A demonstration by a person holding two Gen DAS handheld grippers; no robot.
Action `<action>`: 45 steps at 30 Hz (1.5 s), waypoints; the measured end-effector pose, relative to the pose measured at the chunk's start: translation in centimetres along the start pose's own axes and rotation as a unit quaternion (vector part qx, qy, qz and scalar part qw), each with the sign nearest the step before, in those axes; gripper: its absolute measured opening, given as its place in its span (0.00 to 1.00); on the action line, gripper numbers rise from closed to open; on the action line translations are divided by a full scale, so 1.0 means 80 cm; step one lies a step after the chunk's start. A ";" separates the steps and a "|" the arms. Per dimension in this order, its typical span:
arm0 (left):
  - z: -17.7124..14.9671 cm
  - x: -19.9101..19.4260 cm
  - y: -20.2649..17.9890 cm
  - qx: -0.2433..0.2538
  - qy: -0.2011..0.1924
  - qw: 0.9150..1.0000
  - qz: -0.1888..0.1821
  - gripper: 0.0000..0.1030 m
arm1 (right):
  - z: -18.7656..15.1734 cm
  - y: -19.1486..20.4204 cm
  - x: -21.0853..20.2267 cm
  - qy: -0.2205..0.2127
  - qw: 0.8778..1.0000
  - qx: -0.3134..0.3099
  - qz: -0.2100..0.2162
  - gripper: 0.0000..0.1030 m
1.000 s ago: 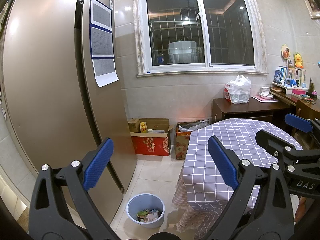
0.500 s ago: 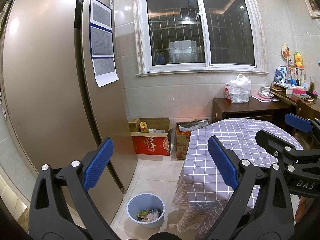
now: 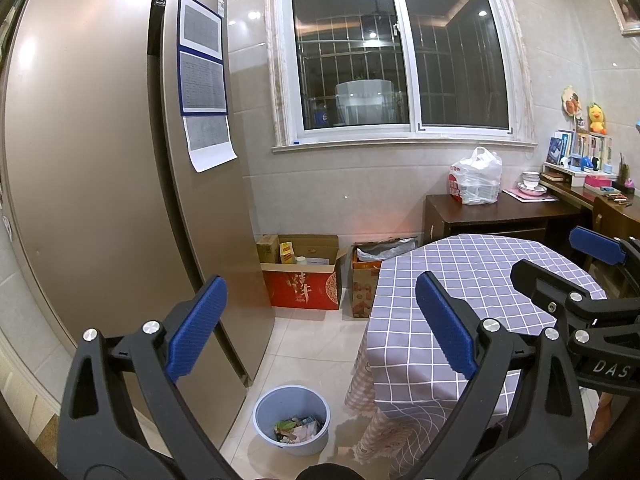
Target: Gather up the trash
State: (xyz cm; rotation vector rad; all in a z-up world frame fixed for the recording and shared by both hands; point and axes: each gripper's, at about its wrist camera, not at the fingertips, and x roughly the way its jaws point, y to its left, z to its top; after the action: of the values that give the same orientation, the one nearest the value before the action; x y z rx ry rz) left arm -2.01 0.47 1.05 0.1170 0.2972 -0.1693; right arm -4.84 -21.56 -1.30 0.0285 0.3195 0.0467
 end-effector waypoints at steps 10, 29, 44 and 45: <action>0.001 0.000 -0.001 0.000 0.001 1.000 0.000 0.91 | -0.003 0.001 0.002 0.001 1.000 0.001 0.000 0.89; -0.009 0.005 0.003 0.003 0.003 1.000 0.000 0.91 | -0.009 0.003 0.008 0.005 1.000 0.004 0.000 0.89; -0.022 0.023 0.008 0.007 0.020 1.000 0.001 0.91 | -0.011 -0.002 0.022 0.014 1.000 0.010 0.005 0.89; -0.024 0.026 0.008 0.008 0.024 1.000 -0.001 0.91 | -0.013 -0.003 0.025 0.017 1.000 0.011 0.004 0.89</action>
State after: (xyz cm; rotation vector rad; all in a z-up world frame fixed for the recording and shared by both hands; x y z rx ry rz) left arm -0.50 1.05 -1.31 0.1365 0.3440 -0.1704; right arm -3.29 -21.69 -2.90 0.0512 0.3547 0.0512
